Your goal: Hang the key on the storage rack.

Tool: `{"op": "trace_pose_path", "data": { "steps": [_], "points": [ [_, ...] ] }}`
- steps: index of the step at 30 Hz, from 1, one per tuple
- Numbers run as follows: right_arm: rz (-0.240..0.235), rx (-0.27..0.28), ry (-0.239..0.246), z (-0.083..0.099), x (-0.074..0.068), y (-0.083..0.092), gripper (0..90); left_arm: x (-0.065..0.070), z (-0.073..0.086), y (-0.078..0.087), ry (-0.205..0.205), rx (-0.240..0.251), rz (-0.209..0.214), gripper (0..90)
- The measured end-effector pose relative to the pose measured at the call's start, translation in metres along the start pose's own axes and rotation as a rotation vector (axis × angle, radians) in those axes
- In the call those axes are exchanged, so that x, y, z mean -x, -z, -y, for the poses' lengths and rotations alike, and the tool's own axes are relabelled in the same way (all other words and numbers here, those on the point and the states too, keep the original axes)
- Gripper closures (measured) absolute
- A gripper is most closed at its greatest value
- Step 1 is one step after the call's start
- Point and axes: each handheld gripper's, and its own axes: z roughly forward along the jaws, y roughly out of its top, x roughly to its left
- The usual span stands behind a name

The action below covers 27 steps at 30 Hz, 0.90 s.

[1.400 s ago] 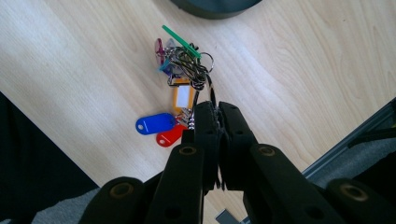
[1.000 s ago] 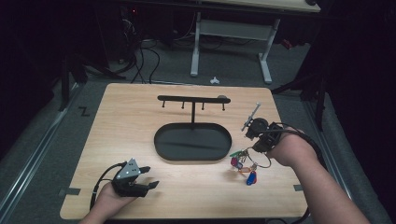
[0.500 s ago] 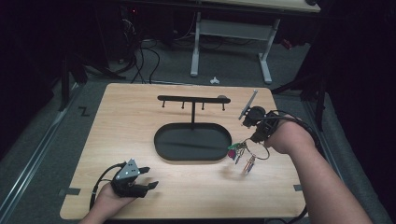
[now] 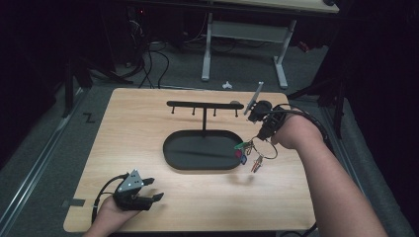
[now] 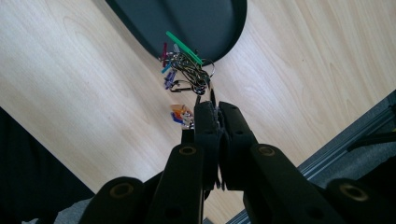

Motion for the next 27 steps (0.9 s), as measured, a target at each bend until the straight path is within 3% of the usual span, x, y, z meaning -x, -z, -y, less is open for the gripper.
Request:
{"op": "trace_pose_path", "data": {
  "steps": [27],
  "points": [
    [0.007,0.018,0.046,-0.061,0.01,-0.001,87.5,-0.003,0.005,0.008,0.026,0.013,-0.014,34.6]
  ]
}}
